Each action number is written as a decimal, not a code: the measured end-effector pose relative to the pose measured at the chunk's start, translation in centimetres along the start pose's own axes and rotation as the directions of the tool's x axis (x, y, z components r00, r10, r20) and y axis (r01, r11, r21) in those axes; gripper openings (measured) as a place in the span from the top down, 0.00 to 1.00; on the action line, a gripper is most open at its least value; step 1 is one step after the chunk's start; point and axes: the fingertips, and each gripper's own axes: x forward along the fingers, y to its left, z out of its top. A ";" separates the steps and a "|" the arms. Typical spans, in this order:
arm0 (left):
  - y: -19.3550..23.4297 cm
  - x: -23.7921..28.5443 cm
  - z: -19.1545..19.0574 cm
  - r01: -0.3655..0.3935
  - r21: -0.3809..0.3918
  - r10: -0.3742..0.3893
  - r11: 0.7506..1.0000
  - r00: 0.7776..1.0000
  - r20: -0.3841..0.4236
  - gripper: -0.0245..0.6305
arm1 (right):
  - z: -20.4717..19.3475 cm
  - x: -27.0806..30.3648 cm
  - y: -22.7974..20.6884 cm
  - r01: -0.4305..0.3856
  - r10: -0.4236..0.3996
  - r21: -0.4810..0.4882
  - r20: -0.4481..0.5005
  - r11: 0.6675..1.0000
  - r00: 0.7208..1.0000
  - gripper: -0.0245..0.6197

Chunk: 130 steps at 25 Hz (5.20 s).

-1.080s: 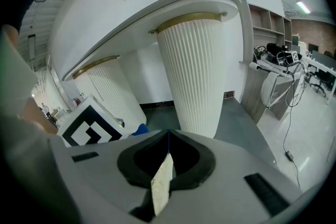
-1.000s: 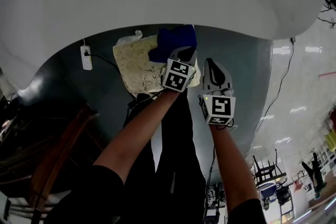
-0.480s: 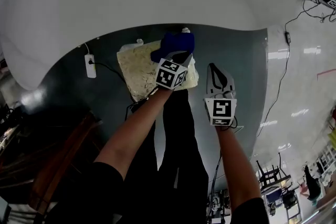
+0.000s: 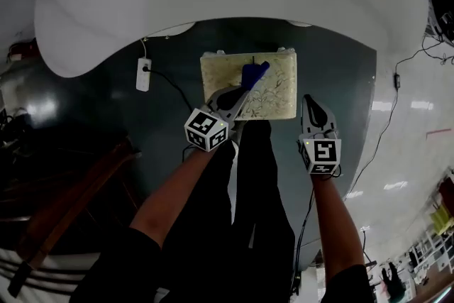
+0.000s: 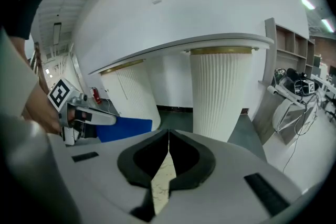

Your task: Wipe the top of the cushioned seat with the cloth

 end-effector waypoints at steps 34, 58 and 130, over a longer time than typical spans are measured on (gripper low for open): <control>10.4 -7.1 -15.2 -0.267 -0.204 0.271 0.942 0.963 -0.009 0.91 | -6.4 5.9 16.3 -0.081 0.087 0.061 -0.107 0.995 0.990 0.90; 8.5 -2.7 -17.2 -0.258 -0.112 0.242 0.959 0.960 -0.143 0.91 | -8.6 4.8 11.7 -0.010 0.019 0.109 -0.084 0.994 0.996 0.91; -4.8 10.9 -17.3 -0.070 -0.017 0.061 0.997 0.949 -0.310 0.91 | -12.5 0.4 -1.1 0.174 -0.149 0.286 -0.107 0.942 0.983 0.90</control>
